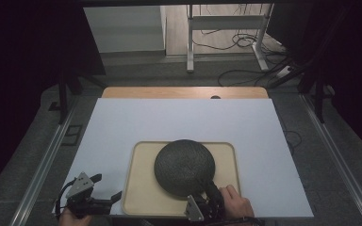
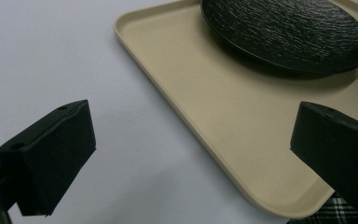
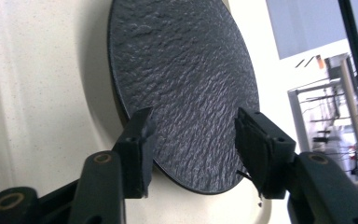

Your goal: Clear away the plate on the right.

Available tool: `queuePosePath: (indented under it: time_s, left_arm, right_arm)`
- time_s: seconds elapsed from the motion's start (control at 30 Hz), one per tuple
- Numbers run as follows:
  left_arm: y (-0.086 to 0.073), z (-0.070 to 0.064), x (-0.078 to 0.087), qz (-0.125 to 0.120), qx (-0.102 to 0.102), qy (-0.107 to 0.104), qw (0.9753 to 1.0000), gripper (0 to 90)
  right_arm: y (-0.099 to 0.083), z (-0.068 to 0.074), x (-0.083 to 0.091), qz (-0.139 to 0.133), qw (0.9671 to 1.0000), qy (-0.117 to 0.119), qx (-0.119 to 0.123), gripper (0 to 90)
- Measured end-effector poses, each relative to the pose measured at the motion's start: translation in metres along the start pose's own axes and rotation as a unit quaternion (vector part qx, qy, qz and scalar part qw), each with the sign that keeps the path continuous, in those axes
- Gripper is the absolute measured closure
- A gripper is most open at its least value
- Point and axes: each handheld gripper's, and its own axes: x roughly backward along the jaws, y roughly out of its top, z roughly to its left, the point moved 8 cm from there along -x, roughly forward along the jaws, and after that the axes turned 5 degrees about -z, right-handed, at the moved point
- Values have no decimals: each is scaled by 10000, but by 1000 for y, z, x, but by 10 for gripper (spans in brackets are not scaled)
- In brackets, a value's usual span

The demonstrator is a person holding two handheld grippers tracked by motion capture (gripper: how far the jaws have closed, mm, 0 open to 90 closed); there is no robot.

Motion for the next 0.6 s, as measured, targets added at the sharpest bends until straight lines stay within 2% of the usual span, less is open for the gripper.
queuePosePath:
  time_s: [0.07,0.1,0.27,0.33,0.57,0.6]
  left_arm:
    - [0,0,0,-8,3,21,10000,0]
    - [0,1,0,-10,10,28,10000,0]
    - [0,1,1,-28,45,61,10000,0]
    - [0,1,1,-32,47,72,10000,0]
    - [0,1,1,-23,35,74,10000,0]
    - [0,1,1,-23,36,73,10000,0]
  right_arm:
    - [-2,-1,0,3,9999,5,-102,448]
    - [-3,-2,0,-8,9997,85,-218,433]
    - [-5,-5,0,-44,9991,114,-406,409]
    - [-5,-8,2,-87,9980,142,-610,393]
    - [-8,-13,3,-133,9967,175,-787,365]
    - [-8,-14,4,-144,9959,174,-877,360]
